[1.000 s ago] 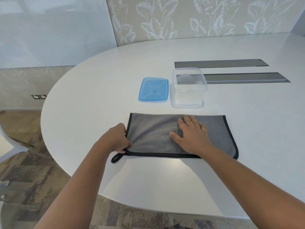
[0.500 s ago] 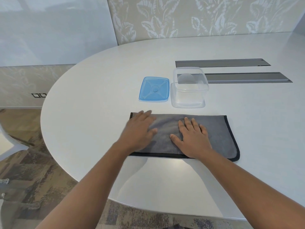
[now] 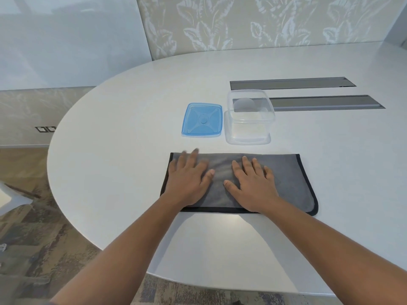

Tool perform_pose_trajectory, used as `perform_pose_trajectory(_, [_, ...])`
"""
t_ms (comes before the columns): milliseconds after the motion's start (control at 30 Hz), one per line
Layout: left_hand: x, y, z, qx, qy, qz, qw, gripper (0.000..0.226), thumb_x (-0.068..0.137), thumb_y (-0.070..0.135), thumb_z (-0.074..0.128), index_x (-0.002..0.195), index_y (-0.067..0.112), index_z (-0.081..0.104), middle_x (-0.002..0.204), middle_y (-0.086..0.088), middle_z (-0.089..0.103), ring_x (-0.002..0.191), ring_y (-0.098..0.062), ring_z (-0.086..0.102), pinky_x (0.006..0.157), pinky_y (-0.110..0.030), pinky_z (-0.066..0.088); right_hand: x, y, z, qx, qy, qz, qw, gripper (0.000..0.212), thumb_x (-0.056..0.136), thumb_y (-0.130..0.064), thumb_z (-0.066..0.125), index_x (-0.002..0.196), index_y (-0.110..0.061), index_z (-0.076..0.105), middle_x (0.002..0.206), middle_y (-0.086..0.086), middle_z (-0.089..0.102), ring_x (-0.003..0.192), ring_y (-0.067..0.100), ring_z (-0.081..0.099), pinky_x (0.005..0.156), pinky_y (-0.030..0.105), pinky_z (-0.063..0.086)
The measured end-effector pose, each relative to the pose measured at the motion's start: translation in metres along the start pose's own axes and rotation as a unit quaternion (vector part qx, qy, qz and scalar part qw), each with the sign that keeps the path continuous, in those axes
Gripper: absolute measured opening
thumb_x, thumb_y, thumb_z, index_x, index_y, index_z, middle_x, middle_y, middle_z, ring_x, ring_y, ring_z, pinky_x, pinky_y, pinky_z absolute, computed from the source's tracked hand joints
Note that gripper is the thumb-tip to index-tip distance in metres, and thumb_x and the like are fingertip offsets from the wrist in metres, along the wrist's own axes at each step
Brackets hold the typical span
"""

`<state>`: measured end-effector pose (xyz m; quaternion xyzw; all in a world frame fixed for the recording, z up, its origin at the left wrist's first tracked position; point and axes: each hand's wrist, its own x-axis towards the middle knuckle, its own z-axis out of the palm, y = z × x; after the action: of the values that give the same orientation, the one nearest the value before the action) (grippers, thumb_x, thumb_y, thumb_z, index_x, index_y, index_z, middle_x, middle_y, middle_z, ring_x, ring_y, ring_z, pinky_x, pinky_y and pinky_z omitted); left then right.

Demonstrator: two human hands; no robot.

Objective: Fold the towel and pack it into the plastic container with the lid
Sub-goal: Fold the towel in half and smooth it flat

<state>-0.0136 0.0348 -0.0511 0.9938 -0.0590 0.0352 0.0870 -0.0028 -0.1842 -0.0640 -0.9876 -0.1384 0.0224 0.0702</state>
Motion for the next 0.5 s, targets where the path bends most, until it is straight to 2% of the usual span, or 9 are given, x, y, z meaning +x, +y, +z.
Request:
perform_pose_trajectory(100, [0.008,0.007,0.008,0.029,-0.021,0.062,0.997,0.065,0.099,0.066,0.007,0.160,0.046,0.011,0.172,0.008,-0.006,0.157,-0.028,-0.012,0.121,-0.064,-0.004,0.010,-0.014,-0.005,0.020,0.032,-0.044,0.998,0.075,0.098,-0.063,0.009,0.164,-0.026,0.010,0.173,0.000,0.006,0.158,0.023,-0.002,0.124,0.052,0.001])
perform_pose_trajectory(167, [0.011,0.006,0.014,0.012,-0.071,0.060,0.996,0.065,0.097,0.071,0.005,0.158,0.051,-0.002,0.171,0.014,-0.008,0.156,-0.029,-0.015,0.118,-0.068,-0.010,0.017,-0.020,-0.006,0.031,0.026,-0.053,0.998,0.067,0.104,-0.053,0.016,0.164,-0.024,0.010,0.173,-0.002,0.007,0.158,0.021,-0.001,0.124,0.050,0.001])
perform_pose_trajectory(233, [0.015,0.001,0.015,0.007,-0.100,0.053,0.994,0.068,0.092,0.079,0.006,0.155,0.055,-0.006,0.170,0.018,-0.009,0.156,-0.029,-0.014,0.115,-0.070,-0.013,0.020,-0.020,-0.004,0.032,0.001,-0.044,0.998,0.064,0.105,-0.051,0.016,0.164,-0.026,0.011,0.173,-0.004,0.006,0.158,0.021,-0.002,0.124,0.051,0.000])
perform_pose_trajectory(333, [0.019,-0.008,0.013,0.025,-0.104,0.044,0.993,0.077,0.084,0.089,0.005,0.154,0.058,-0.009,0.170,0.017,-0.011,0.156,-0.029,-0.015,0.113,-0.072,-0.014,0.019,-0.017,0.002,0.029,-0.016,-0.029,0.999,0.070,0.099,-0.063,0.008,0.163,-0.034,0.009,0.173,-0.006,0.001,0.158,0.022,-0.006,0.122,0.057,-0.003])
perform_pose_trajectory(500, [0.014,-0.009,0.014,0.021,-0.083,-0.039,0.996,0.103,0.068,0.103,0.005,0.157,0.052,-0.003,0.171,0.013,-0.007,0.157,-0.030,-0.012,0.116,-0.067,-0.012,0.019,-0.003,0.003,0.017,-0.032,0.041,0.999,0.096,0.078,-0.088,-0.008,0.162,-0.040,0.000,0.172,-0.001,-0.008,0.157,0.027,-0.012,0.118,0.064,-0.008])
